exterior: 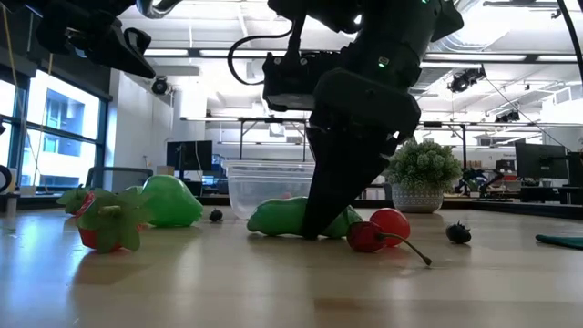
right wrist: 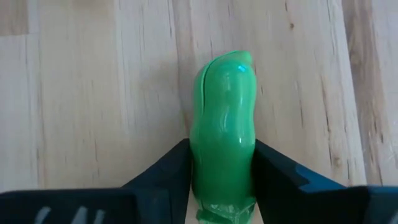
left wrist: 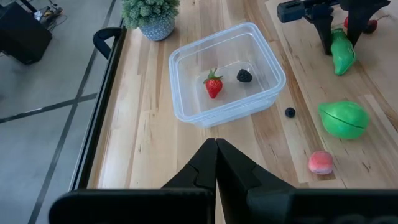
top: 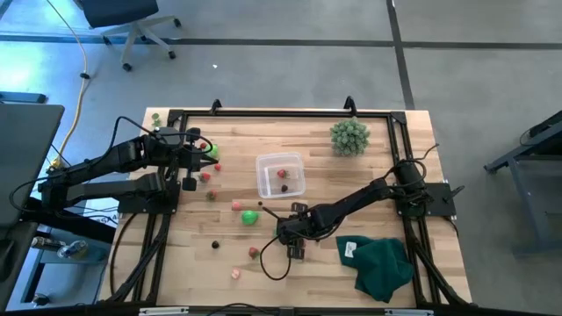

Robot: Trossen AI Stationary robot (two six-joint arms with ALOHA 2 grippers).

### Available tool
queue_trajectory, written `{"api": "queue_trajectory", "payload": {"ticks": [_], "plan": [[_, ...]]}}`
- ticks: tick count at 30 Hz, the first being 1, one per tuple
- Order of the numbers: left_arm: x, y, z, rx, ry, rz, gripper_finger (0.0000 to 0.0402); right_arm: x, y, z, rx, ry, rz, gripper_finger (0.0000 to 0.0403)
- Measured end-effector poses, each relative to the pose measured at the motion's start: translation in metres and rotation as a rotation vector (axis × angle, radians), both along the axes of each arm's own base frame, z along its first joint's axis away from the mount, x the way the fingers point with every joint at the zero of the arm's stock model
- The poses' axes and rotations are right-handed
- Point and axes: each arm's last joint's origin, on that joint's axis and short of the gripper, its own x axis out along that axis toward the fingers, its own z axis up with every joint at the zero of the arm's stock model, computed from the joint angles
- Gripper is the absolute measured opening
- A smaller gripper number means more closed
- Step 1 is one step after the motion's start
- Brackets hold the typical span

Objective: Pick and placing Produce into tupperware
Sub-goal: Put the green pea pod into the transparent bin

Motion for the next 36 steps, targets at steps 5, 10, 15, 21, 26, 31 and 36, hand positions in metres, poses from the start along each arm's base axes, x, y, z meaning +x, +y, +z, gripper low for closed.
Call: {"api": "queue_trajectory", "payload": {"ticks": [5, 10, 15, 21, 26, 31, 36], "plan": [[0.0000, 0.0000, 0.0000, 0.000, 0.000, 0.000, 0.0001, 0.0001, 0.0000, 0.0000, 0.000, -0.001, 0.002, 0.0129], [0.0000, 0.0000, 0.0000, 0.000, 0.000, 0.000, 0.0001, 0.0003, 0.0001, 0.0000, -0.002, -0.003, 0.008, 0.0129], [0.0000, 0.0000, 0.0000, 0.000, 0.000, 0.000, 0.0001, 0.0004, 0.0001, -0.0001, -0.002, -0.003, 0.008, 0.0129], [0.0000, 0.0000, 0.0000, 0.000, 0.000, 0.000, 0.0001, 0.0004, 0.0002, -0.0001, -0.001, -0.003, 0.008, 0.0129], [0.0000, 0.0000, -0.0001, 0.000, 0.000, 0.000, 0.0001, 0.0004, 0.0002, -0.0001, -0.001, -0.003, 0.008, 0.0128], [0.0000, 0.0000, 0.0000, 0.000, 0.000, 0.000, 0.0001, 0.0004, 0.0002, -0.0001, 0.000, -0.004, 0.009, 0.0119], [0.0000, 0.0000, 0.0000, 0.000, 0.000, 0.000, 0.0001, 0.0005, 0.0003, -0.0001, 0.001, -0.004, 0.009, 0.0115]]}}
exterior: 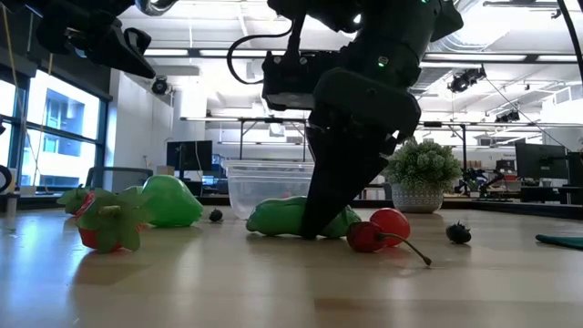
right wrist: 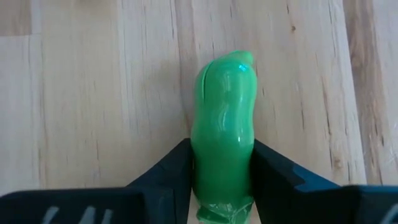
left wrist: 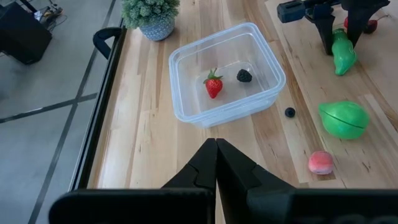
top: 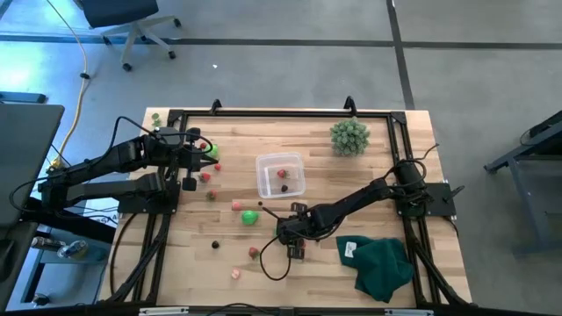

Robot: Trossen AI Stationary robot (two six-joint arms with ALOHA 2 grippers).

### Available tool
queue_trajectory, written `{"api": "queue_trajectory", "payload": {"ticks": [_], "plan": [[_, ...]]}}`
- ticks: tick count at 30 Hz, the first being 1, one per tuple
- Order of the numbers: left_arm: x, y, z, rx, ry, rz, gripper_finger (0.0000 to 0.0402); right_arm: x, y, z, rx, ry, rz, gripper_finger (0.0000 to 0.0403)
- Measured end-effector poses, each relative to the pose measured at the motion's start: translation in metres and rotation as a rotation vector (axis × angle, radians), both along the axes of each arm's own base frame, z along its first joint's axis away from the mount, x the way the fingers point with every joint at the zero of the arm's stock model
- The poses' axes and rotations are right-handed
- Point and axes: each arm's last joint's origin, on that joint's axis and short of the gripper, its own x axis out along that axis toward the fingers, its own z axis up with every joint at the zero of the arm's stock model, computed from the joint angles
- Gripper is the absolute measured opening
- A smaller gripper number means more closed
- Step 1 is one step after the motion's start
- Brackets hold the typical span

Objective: Pick and placing Produce into tupperware
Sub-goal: Put the green pea pod into the transparent bin

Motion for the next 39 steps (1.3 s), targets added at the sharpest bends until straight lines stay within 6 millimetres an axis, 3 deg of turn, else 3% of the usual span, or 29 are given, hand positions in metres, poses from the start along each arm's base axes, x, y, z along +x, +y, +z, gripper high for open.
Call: {"api": "queue_trajectory", "payload": {"ticks": [9, 18, 25, 33, 39], "plan": [[0.000, 0.000, 0.000, 0.000, 0.000, 0.000, 0.0001, 0.001, 0.000, 0.006, -0.028, 0.011, 0.000, 0.0114], [0.000, 0.000, 0.000, 0.000, 0.001, 0.000, 0.0001, 0.011, 0.001, 0.037, -0.101, 0.006, 0.000, 0.0114], [0.000, 0.000, 0.000, 0.000, 0.001, 0.000, 0.0001, 0.018, -0.006, 0.076, -0.224, 0.025, -0.011, 0.0114], [0.000, 0.000, 0.000, 0.000, 0.000, 0.000, 0.0001, 0.032, -0.043, 0.127, -0.342, -0.005, -0.050, 0.0114], [0.000, 0.000, 0.000, 0.000, 0.000, 0.000, 0.0001, 0.038, -0.094, 0.149, -0.319, 0.026, -0.093, 0.0114]]}}
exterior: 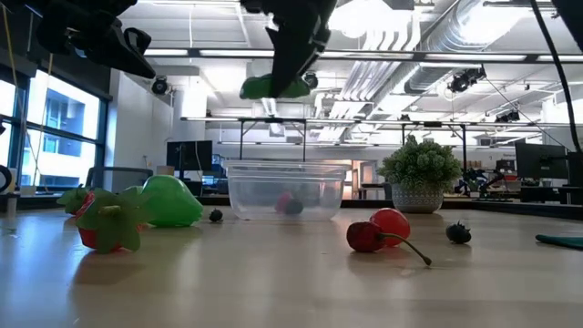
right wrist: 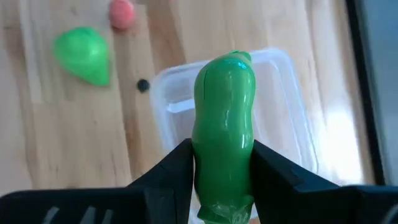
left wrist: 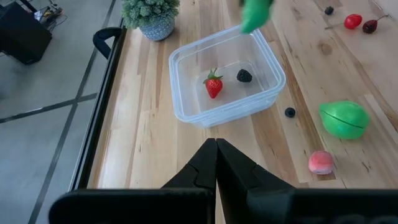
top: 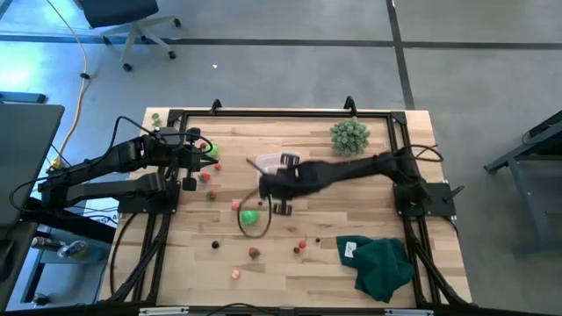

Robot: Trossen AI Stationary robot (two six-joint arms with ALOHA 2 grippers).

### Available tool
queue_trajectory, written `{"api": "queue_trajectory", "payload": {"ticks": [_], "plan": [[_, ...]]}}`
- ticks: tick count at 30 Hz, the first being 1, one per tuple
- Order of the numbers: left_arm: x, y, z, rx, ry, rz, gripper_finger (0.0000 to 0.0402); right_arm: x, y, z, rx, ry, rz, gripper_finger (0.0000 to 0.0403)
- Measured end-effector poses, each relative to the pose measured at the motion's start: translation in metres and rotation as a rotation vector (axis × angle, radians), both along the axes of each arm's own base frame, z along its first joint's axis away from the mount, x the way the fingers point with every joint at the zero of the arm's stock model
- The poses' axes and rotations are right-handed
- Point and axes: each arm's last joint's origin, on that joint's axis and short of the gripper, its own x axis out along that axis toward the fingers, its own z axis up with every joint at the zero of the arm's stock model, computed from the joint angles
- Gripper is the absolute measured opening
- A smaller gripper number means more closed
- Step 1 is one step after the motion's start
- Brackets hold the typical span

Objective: Pick and placing Produce into tupperware
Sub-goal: Put the green pea pod into the transparent bin

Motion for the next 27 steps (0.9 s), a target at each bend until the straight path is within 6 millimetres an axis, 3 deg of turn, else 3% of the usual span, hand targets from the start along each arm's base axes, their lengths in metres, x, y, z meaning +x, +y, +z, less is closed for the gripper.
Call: {"api": "queue_trajectory", "payload": {"ticks": [7, 11, 15, 27], "plan": [[0.000, 0.000, 0.000, 0.000, 0.000, 0.000, 0.0001, 0.003, -0.078, -0.016, 0.277, -0.003, -0.081, 0.0114], [0.000, 0.000, 0.000, 0.000, 0.000, 0.000, 0.0001, 0.002, -0.105, -0.033, 0.402, -0.037, -0.086, 0.0114], [0.000, 0.000, 0.000, 0.000, 0.000, 0.000, 0.0001, -0.001, -0.116, -0.056, 0.462, -0.036, -0.068, 0.0114], [0.000, 0.000, 0.000, 0.000, 0.000, 0.000, 0.0001, -0.011, -0.115, -0.105, 0.477, -0.016, -0.049, 0.0114]]}}
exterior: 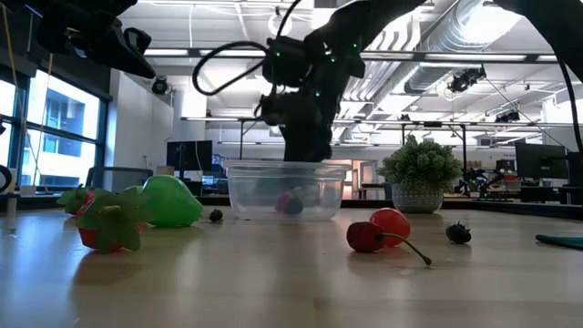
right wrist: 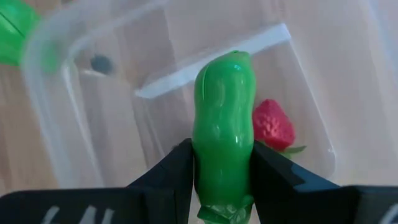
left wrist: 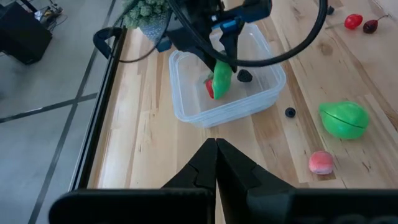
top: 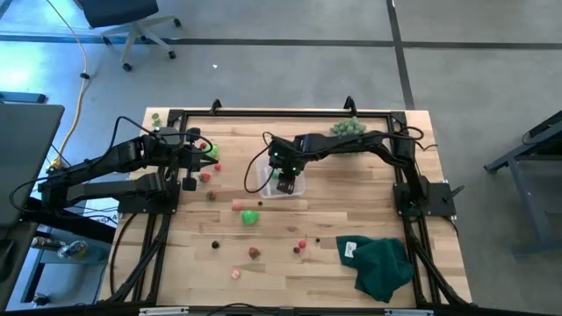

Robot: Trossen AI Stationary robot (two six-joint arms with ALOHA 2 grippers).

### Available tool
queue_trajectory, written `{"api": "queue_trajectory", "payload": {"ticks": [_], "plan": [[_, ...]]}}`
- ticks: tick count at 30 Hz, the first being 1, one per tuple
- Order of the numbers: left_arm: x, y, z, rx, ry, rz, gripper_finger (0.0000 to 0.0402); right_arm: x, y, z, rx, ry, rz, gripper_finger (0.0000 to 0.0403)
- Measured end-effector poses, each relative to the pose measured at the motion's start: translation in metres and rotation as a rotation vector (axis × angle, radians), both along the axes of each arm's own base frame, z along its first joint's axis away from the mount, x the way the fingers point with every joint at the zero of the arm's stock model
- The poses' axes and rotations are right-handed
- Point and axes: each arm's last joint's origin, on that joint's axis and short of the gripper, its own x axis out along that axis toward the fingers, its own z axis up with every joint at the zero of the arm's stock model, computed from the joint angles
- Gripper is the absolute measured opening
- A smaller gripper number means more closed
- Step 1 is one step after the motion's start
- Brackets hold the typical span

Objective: Pick and placing Produce into tupperware
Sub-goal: Put the green pea pod into the transparent bin

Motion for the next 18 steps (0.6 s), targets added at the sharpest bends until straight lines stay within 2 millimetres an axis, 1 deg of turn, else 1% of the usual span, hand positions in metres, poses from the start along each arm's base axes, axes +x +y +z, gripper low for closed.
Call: {"api": "queue_trajectory", "payload": {"ticks": [7, 18], "plan": [[0.0000, 0.0000, -0.0001, 0.000, 0.001, 0.000, 0.0001, -0.0038, 0.0008, -0.0098, 0.002, 0.014, 0.005, 0.0114], [0.0000, 0.0000, 0.0000, 0.000, 0.000, 0.000, 0.0001, -0.0031, 0.0012, -0.0114, 0.000, 0.015, 0.006, 0.0115]]}}
